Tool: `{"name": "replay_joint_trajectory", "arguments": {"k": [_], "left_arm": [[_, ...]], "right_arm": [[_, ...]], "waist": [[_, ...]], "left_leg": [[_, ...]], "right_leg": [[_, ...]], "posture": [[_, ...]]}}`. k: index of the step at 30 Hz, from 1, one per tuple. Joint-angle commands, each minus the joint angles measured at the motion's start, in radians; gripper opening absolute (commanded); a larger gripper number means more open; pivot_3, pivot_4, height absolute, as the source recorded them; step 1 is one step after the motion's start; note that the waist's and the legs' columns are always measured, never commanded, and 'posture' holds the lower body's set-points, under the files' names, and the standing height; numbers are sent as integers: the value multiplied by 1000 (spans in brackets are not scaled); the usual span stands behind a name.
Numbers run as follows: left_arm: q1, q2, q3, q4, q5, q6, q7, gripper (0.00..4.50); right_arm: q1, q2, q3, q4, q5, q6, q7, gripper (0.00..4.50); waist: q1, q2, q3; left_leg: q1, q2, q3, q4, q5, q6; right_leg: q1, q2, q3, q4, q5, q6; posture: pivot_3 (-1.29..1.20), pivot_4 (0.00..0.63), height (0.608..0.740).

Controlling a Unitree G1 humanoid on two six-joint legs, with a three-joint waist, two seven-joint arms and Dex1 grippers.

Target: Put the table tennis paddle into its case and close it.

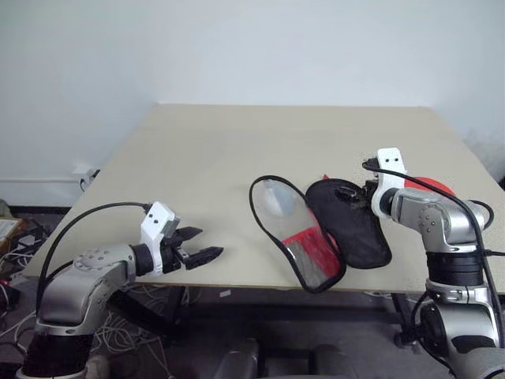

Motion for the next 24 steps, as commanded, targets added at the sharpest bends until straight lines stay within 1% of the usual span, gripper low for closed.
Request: {"name": "replay_joint_trajectory", "arguments": {"k": [1, 4, 8, 13, 17, 21, 24], "left_arm": [[-14, 25, 30, -31, -18, 6, 1, 4500], [-32, 25, 16, -35, -21, 16, 2, 4500], [-65, 28, 6, -34, -28, 28, -7, 4500], [-92, 24, -32, -26, -23, 26, -31, 4500], [-130, -9, -83, -16, -30, 34, -34, 4500], [-156, -37, -124, -3, -11, 20, -30, 4500], [-188, -59, -141, 2, -16, 18, -31, 4500]], "right_arm": [[-23, 18, -32, -22, -7, -10, -27, 4465], [-9, 31, -40, -19, -15, -7, -46, 4465], [-7, 12, -38, -11, -26, -18, -46, 4465], [9, -49, -77, 12, -49, -30, -43, 4465], [27, -132, -129, 78, -71, -50, -41, 4465], [33, -163, -161, 151, -79, -77, -40, 4465], [39, -192, -161, 214, -96, -117, -21, 4465]], "waist": [[1, 0, 0], [1, 0, 0], [1, 0, 0], [1, 0, 0], [1, 0, 0], [-1, 0, 0], [-3, 0, 0]], "left_leg": [[0, 0, 0, 0, 0, 0], [0, 0, 0, -1, 0, 0], [0, 0, 1, -1, 0, 0], [0, -1, 3, -1, 0, 0], [0, -1, 3, -1, 0, 0], [0, 0, 4, -1, 0, 0], [0, 1, 5, -1, 0, 0]], "right_leg": [[0, 0, 0, 0, 0, 0], [0, 0, 0, 0, 0, 0], [0, 0, -1, 0, 0, 0], [0, 0, -1, 0, 0, 0], [0, 0, -1, 0, 0, 0], [0, 0, 0, 0, 0, 0], [0, 1, 0, 0, 0, 0]], "posture": [[0, 0, 740], [0, 0, 740], [0, 0, 740], [0, 0, 740], [0, 0, 740], [0, 0, 740], [0, 0, 740]]}}
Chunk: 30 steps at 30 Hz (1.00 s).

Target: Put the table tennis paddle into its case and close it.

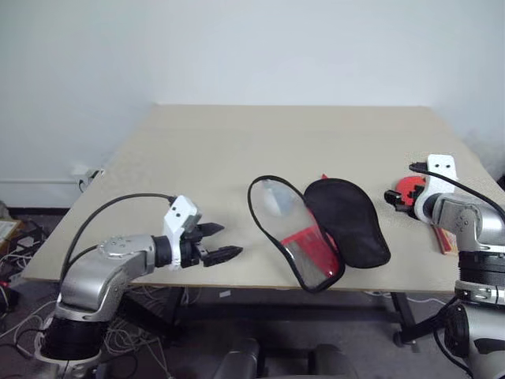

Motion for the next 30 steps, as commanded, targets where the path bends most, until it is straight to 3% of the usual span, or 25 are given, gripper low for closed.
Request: {"name": "replay_joint_trajectory", "arguments": {"k": [1, 16, 30], "left_arm": [[-52, -11, -1, 1, -10, -15, 0, 4500], [-135, -113, -130, 66, 40, -40, 37, 4500], [-153, -132, -141, 92, 47, -30, 38, 4500]], "right_arm": [[-9, -37, -14, 41, -17, -57, 23, 4465], [-29, -142, -8, 317, -103, -232, 33, 4465], [-62, -139, -55, 443, -71, -89, 31, 4465]], "waist": [[1, 0, 0], [1, 0, 0], [0, -1, 0]], "left_leg": [[0, 0, 0, 0, 0, 0], [0, -1, 1, 4, 0, 1], [0, -1, 0, 7, 0, 1]], "right_leg": [[0, 0, 0, 0, 0, 0], [3, 0, 0, 0, 0, 1], [5, 1, -1, 0, 0, 1]], "posture": [[0, 0, 740], [0, 0, 740], [0, 0, 740]]}}
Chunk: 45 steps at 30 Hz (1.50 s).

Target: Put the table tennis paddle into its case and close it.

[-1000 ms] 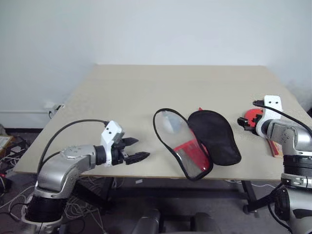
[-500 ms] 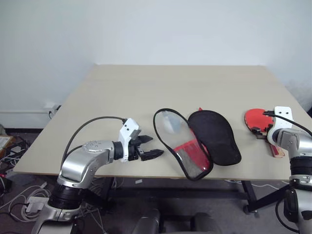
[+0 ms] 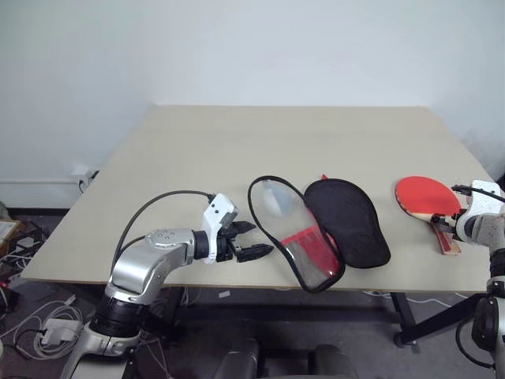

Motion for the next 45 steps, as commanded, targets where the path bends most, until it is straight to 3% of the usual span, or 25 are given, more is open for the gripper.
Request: {"name": "replay_joint_trajectory", "arguments": {"k": [1, 12, 15, 22, 24, 31, 37, 45], "left_arm": [[-26, 2, 11, -14, 0, -8, -1, 4500], [-32, 13, 16, -11, -3, -3, -6, 4500], [-33, 14, 14, -12, -3, -1, -7, 4500], [-39, 17, 21, -4, -5, 1, -10, 4500], [-39, 19, 21, -4, -7, 2, -10, 4500], [-42, 24, 18, 3, -5, 1, -19, 4500], [-57, 25, 7, 21, 1, -3, -30, 4500], [-75, 19, -4, 42, 6, -6, -43, 4500]], "right_arm": [[-8, 10, -2, 5, 10, 34, 16, 4465], [22, 11, 3, -17, 5, 61, 49, 4465], [20, 23, 1, -21, 7, 46, 46, 3901], [19, 27, 5, -22, 7, 21, 56, 1479], [15, 20, -4, -20, 6, 6, 54, 1121], [1, 7, -30, -126, 28, 20, 62, 1122], [3, 22, -18, -377, 79, 120, 92, 1122], [33, 148, 30, -676, 163, 349, 77, 1122]], "waist": [[0, -1, 0], [0, -1, 0], [0, -1, 0], [-1, -1, 0], [-2, -1, 0], [-2, 0, 0], [-2, 2, 1], [0, 2, 1]], "left_leg": [[0, 0, 0, 0, 0, 0], [0, 0, -1, 1, 0, 0], [0, 0, -1, 1, 0, 0], [0, 0, -1, 2, 0, 0], [0, 0, -1, 2, 0, 0], [0, 0, -1, 2, 0, 0], [0, 0, 0, 2, 0, 0], [0, 0, -2, 1, 0, 0]], "right_leg": [[0, 0, 0, 0, 0, 0], [1, 0, -1, 0, 0, 0], [1, 0, -1, 0, 0, 0], [1, 0, -1, 0, 0, 0], [1, 0, -1, 0, 0, 0], [1, 0, 0, 0, 0, 0], [0, 0, 0, 1, 0, 0], [0, 0, 0, 1, 0, 0]], "posture": [[0, 0, 740], [0, 0, 740], [0, 0, 740], [0, 0, 740], [0, 0, 740], [0, 0, 740], [0, 0, 740], [0, 0, 740]]}}
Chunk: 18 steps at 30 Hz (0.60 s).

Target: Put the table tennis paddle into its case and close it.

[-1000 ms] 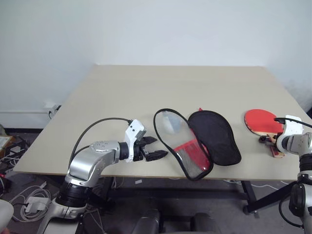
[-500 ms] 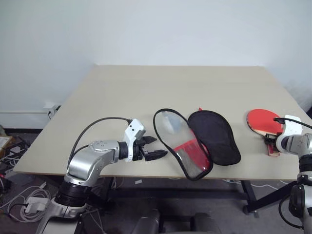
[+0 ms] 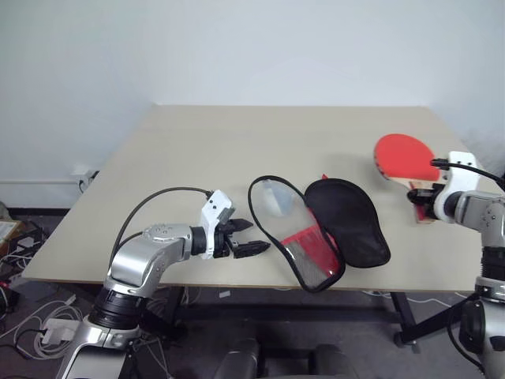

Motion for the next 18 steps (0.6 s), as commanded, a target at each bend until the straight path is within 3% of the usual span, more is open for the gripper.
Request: {"name": "replay_joint_trajectory", "arguments": {"k": [1, 10, 18], "left_arm": [[-30, -1, -1, -6, 3, -11, -13, 4500], [-17, 8, 8, -25, -7, -4, -24, 4500], [-14, 17, 13, -25, -5, -5, -21, 4500]], "right_arm": [[12, 61, 24, -167, 45, 85, -12, 1122], [118, 99, 94, -300, 77, 144, 10, 1122], [137, 115, 144, -294, 77, 123, 20, 1122]], "waist": [[0, 0, 0], [4, 0, 0], [3, 0, 0]], "left_leg": [[0, 0, 0, 0, 0, 0], [-2, -2, -1, 0, 0, 0], [-2, 0, -1, 0, 0, 0]], "right_leg": [[0, 0, 0, 0, 0, 0], [-2, -1, 0, 0, 0, 0], [-3, 0, 0, 0, 0, 0]], "posture": [[0, 0, 740], [0, 0, 740], [0, 0, 740]]}}
